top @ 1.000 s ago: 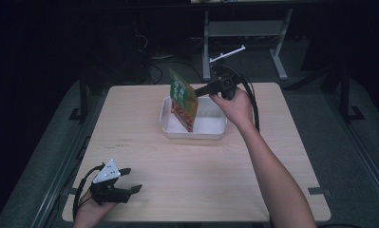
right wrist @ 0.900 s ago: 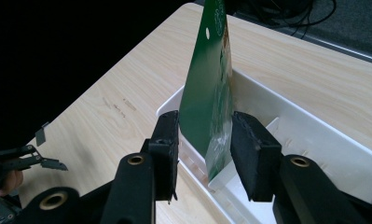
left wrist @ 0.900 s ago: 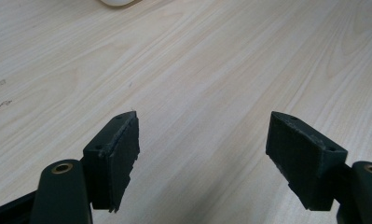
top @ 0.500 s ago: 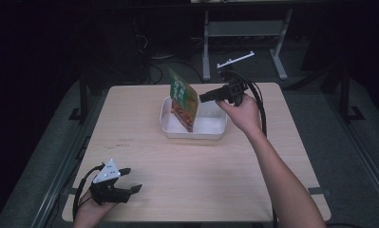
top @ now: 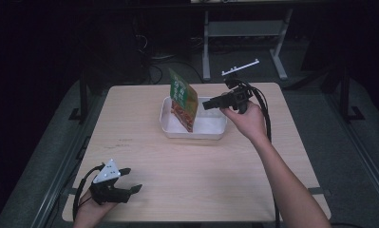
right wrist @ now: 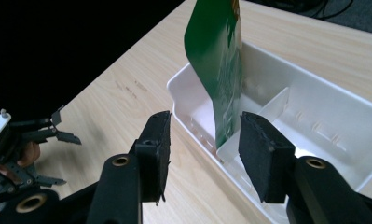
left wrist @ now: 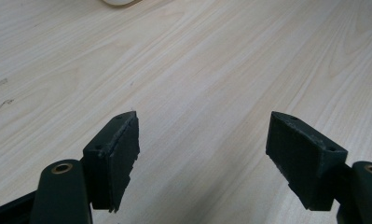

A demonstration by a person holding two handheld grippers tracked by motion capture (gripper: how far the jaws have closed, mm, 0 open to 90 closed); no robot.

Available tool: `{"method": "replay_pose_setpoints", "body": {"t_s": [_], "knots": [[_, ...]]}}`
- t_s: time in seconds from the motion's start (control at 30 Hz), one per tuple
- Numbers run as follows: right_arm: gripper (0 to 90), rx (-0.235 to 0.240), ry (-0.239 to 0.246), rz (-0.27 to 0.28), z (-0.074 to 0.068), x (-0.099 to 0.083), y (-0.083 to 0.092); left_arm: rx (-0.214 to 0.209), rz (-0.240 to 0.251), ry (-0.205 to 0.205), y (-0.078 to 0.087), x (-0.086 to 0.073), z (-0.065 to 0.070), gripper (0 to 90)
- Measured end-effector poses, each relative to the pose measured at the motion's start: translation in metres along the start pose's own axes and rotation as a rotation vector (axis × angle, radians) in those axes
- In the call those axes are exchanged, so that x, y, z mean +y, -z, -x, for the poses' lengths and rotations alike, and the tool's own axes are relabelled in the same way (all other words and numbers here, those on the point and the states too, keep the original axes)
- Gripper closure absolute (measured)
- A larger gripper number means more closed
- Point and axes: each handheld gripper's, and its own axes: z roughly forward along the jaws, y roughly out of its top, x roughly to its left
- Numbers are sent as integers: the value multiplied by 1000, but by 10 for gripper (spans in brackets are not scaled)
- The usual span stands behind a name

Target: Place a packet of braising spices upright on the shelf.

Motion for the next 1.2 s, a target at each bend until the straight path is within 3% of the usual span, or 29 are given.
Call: {"method": "replay_pose_setpoints", "body": {"t_s": [0.67,1.2], "knots": [[495,13,-7,18,4,-19,14,0,-4,0,-1,0,0,249],[483,20,-33,14,14,-48,20,4,-2,1,-2,0,0,247]]}}
